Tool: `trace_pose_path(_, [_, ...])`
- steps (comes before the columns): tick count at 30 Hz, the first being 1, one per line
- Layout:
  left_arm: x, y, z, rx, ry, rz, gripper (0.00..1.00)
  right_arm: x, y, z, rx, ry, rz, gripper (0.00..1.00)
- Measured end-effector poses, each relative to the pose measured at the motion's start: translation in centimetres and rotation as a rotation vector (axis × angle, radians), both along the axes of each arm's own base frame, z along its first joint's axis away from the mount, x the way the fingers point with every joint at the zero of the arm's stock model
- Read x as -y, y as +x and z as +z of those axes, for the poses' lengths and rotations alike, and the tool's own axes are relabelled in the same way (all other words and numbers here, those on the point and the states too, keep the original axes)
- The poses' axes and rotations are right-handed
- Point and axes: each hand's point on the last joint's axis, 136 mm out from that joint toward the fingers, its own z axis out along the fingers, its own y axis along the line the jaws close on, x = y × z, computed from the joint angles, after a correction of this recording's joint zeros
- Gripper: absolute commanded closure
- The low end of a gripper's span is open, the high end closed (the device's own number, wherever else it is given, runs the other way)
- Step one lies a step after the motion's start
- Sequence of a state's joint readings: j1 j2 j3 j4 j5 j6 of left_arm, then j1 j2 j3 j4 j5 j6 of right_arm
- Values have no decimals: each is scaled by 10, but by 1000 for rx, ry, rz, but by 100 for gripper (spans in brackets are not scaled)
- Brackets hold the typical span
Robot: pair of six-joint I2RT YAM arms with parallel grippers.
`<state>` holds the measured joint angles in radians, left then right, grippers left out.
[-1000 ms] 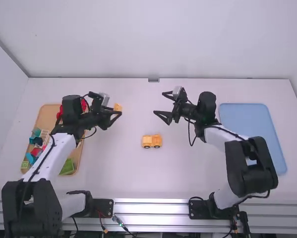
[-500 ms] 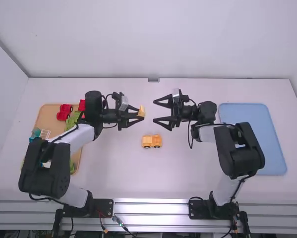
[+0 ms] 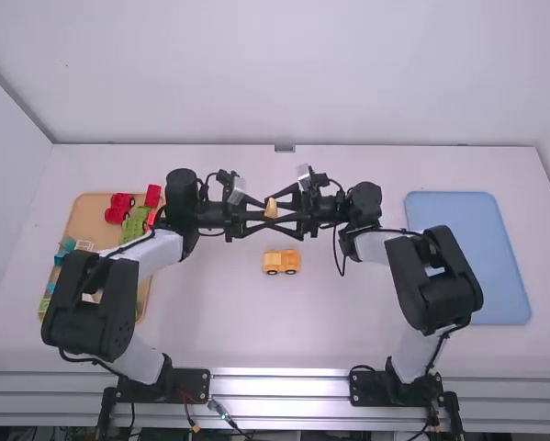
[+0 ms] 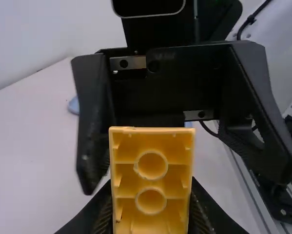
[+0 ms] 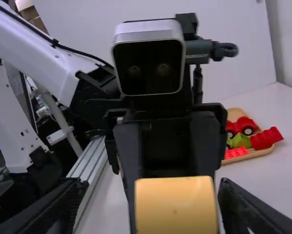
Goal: Assemble lego blocks to make yellow taxi
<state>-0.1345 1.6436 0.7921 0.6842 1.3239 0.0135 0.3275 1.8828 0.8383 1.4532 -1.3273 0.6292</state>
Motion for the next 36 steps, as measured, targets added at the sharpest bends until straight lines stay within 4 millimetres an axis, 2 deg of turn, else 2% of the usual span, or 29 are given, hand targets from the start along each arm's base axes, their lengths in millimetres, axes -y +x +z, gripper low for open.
trace_pose_path(5, [0, -1, 1, -13, -3, -3, 98, -1, 3, -1, 9, 3, -20, 53])
trace_pose_path(8, [0, -2, 1, -16, -5, -10, 98, 0, 5, 0, 14, 6, -30, 60])
trace_pose_path(18, [0, -3, 1, -16, -7, -17, 98, 1, 6, -1, 23, 6, -31, 59])
trace_pose_path(25, [0, -2, 1, -16, -6, -14, 98, 2, 8, -4, 30, -1, -35, 63])
trace_pose_path(30, [0, -2, 0, -24, -6, -13, 98, 4, 9, -5, 39, -2, -40, 70])
trace_pose_path(33, [0, -2, 0, -24, -6, -12, 92, 3, 9, -5, 39, -2, -40, 75])
trace_pose_path(34, [0, -2, 0, -24, -6, -12, 86, 4, 9, -5, 40, -2, -40, 77])
trace_pose_path(35, [0, -2, 0, -24, -6, -12, 67, 3, 9, -5, 40, -2, -40, 77])
trace_pose_path(36, [0, -2, 0, -24, -6, -12, 59, 3, 9, -5, 40, -2, -40, 77])
